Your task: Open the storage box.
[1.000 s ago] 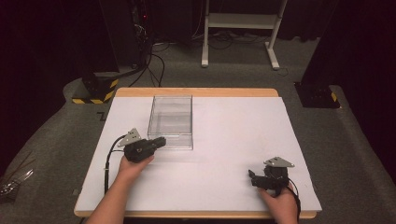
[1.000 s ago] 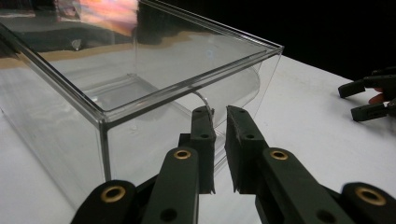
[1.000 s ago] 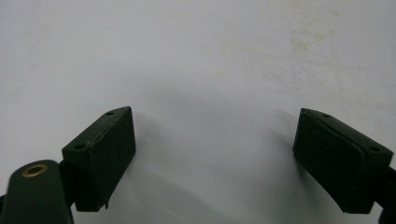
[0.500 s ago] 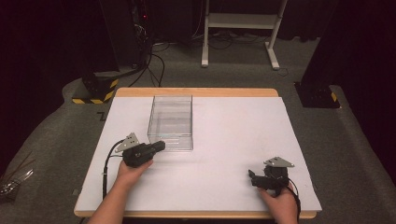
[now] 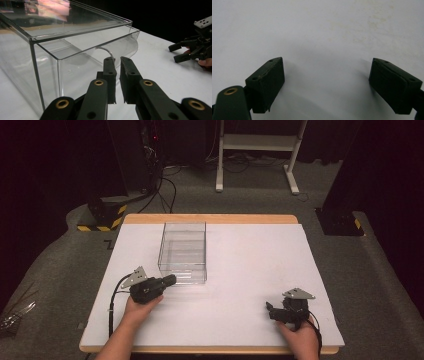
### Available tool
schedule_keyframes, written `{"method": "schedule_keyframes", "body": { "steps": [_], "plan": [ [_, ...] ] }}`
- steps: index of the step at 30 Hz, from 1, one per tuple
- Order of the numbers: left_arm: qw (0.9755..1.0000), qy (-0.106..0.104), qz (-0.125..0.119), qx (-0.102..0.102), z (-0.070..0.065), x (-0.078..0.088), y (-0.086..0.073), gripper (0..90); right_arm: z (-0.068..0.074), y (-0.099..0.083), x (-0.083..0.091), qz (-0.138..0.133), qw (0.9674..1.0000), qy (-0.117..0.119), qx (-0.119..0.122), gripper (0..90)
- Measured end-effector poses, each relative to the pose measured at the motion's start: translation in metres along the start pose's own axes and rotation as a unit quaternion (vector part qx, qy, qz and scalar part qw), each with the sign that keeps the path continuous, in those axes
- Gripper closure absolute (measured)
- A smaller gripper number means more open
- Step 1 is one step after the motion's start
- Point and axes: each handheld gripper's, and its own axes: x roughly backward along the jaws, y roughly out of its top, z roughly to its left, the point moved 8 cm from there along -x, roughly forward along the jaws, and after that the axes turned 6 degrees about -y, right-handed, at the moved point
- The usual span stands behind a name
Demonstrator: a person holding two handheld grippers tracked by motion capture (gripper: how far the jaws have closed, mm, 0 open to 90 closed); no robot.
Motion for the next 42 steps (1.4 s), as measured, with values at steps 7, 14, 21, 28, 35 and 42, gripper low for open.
{"method": "schedule_keyframes", "body": {
  "steps": [7,14,21,28,35,42],
  "plan": [
    [1.0000,-0.005,0.002,-0.003,-0.009,0.005,-0.003,83.4,0.000,0.000,0.000,0.000,1.0000,0.000,0.000,13.2],
    [0.9999,-0.012,0.009,-0.003,-0.019,0.011,-0.006,83.8,0.000,0.000,0.000,0.000,1.0000,0.000,0.000,13.4],
    [0.9997,-0.020,0.012,-0.003,-0.028,0.017,-0.010,84.0,0.000,0.000,0.000,0.000,1.0000,0.000,0.000,13.5],
    [0.9995,-0.026,0.016,-0.006,-0.039,0.022,-0.013,84.2,0.000,0.000,0.000,0.000,1.0000,0.000,0.000,13.6],
    [0.9993,-0.033,0.017,-0.006,-0.047,0.027,-0.016,84.4,0.000,0.000,0.000,0.000,1.0000,0.000,0.000,13.7],
    [0.9990,-0.039,0.019,-0.008,-0.056,0.031,-0.020,84.6,0.000,0.000,0.000,-0.001,1.0000,0.000,0.000,13.7]
  ]
}}
